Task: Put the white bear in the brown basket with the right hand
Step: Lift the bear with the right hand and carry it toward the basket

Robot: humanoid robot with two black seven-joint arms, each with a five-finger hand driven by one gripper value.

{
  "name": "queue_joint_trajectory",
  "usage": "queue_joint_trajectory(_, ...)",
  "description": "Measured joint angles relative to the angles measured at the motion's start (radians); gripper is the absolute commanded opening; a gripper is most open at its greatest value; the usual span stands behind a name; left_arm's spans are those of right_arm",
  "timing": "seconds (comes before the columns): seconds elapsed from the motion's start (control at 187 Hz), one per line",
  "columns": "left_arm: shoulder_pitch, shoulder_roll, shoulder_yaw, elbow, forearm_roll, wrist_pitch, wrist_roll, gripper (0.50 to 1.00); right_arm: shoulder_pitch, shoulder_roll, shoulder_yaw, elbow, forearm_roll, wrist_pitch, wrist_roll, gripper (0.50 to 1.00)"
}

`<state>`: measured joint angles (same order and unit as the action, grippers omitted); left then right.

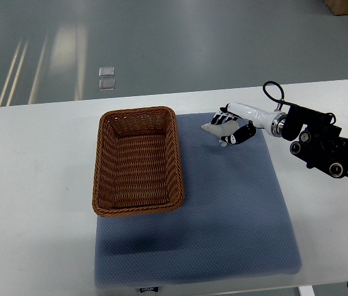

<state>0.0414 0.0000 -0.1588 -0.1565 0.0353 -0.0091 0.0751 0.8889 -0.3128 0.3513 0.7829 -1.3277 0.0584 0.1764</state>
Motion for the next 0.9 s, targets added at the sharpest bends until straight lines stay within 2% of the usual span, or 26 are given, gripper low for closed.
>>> queue_joint_trajectory(0.027,0.000,0.000,0.000,0.000,0.000,0.000,0.000,1.000,0.000,0.000,0.000,0.001,0.000,0.000,0.003,0.500)
queue_joint_trajectory(0.289,0.000,0.000,0.000,0.000,0.000,0.000,0.000,1.000,0.001,-0.001,-0.028,0.004,-0.049,-0.016,0.062,0.500)
queue_joint_trajectory(0.696,0.000,0.000,0.000,0.000,0.000,0.000,0.000,1.000,0.057,-0.010,-0.030,0.013,-0.058,-0.028,0.118,0.500)
queue_joint_trajectory(0.899,0.000,0.000,0.000,0.000,0.000,0.000,0.000,1.000,0.113,-0.003,-0.029,0.039,-0.057,-0.028,0.209,0.500)
